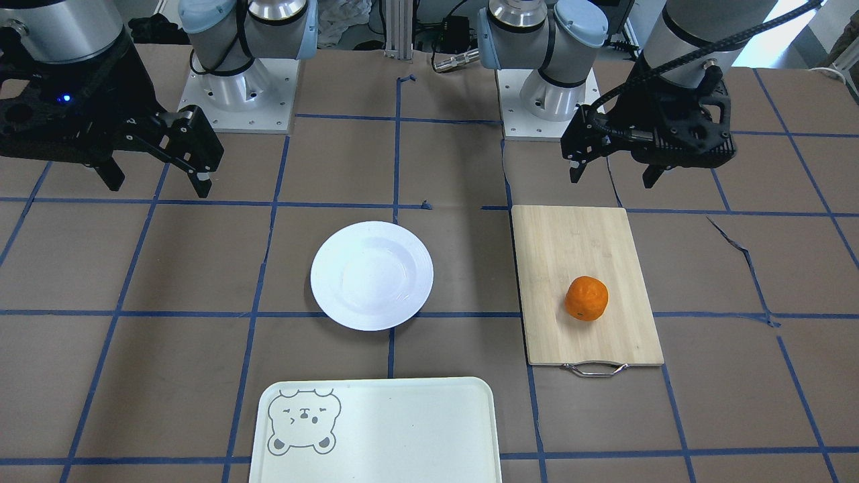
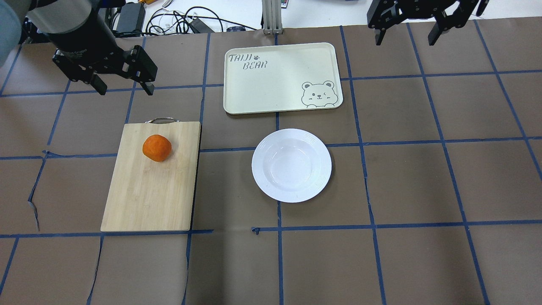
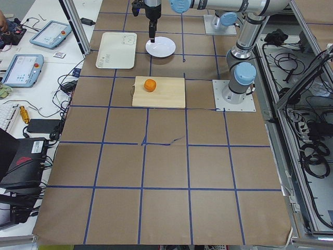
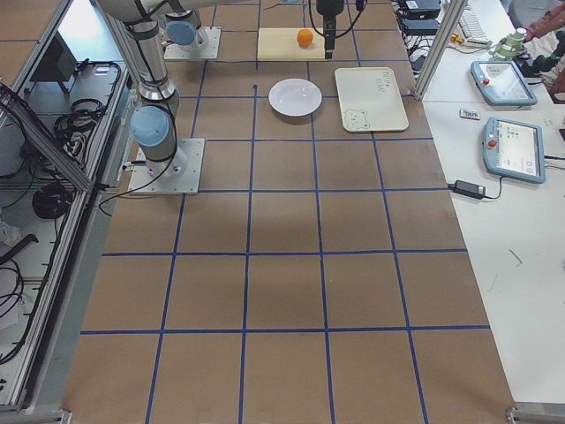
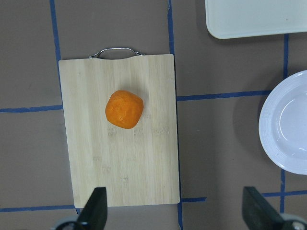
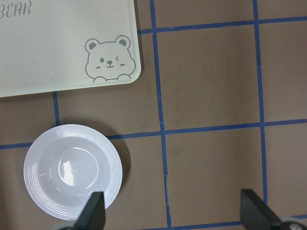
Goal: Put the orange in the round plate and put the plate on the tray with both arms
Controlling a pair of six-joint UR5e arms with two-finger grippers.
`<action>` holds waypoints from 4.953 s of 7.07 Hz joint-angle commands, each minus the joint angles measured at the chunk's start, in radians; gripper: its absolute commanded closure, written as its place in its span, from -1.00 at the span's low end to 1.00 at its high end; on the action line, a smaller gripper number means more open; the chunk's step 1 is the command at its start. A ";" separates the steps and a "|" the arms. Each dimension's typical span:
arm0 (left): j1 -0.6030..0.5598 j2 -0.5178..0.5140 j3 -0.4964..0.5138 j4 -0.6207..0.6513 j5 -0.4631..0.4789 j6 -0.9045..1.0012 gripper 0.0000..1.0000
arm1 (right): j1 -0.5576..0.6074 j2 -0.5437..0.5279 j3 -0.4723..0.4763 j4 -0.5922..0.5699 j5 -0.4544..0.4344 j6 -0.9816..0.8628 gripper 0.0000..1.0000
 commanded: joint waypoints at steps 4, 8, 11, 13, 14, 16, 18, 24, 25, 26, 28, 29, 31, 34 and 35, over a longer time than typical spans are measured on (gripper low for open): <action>-0.001 0.000 0.000 0.000 0.000 -0.001 -1.00 | -0.007 0.001 0.002 -0.006 0.001 -0.001 -1.00; -0.001 -0.002 0.000 0.000 0.002 0.001 -1.00 | -0.007 0.000 0.002 -0.003 0.001 -0.005 -1.00; -0.001 -0.002 0.000 0.000 0.003 0.001 -1.00 | -0.007 0.001 0.002 -0.005 0.001 -0.007 -1.00; 0.001 -0.002 -0.002 0.000 0.003 -0.001 -1.00 | -0.007 0.001 0.002 -0.003 0.001 -0.008 -1.00; 0.001 0.000 0.000 0.000 0.003 -0.001 -1.00 | -0.007 0.001 0.002 -0.002 0.001 -0.007 -1.00; 0.001 -0.002 -0.002 0.000 0.003 -0.001 -1.00 | -0.007 0.004 0.002 -0.003 0.001 -0.007 -1.00; 0.001 -0.002 -0.002 0.000 0.003 0.001 -1.00 | -0.007 0.003 0.002 -0.002 0.001 -0.007 -1.00; 0.047 -0.167 -0.314 0.332 0.130 0.190 -1.00 | -0.007 0.004 0.002 -0.002 0.001 -0.007 -1.00; 0.047 -0.202 -0.333 0.372 0.174 0.309 -1.00 | -0.007 0.003 0.002 -0.002 0.001 -0.004 -1.00; 0.047 -0.243 -0.339 0.453 0.173 0.426 -1.00 | -0.007 0.003 0.002 0.000 0.001 -0.002 -1.00; 0.056 -0.300 -0.341 0.573 0.161 0.565 -1.00 | -0.007 0.001 0.002 0.003 0.001 -0.004 -1.00; 0.059 -0.333 -0.342 0.574 0.161 0.565 -1.00 | -0.007 0.001 0.002 0.005 0.001 -0.002 -1.00; 0.059 -0.374 -0.345 0.583 0.163 0.565 -0.90 | -0.007 0.001 0.002 0.006 0.001 -0.002 -1.00; 0.062 -0.362 -0.333 0.581 0.173 0.520 0.99 | -0.007 0.000 0.002 0.006 0.001 -0.001 -1.00; 0.059 -0.344 -0.322 0.580 0.157 0.408 1.00 | -0.007 0.000 0.002 0.006 0.001 -0.001 -1.00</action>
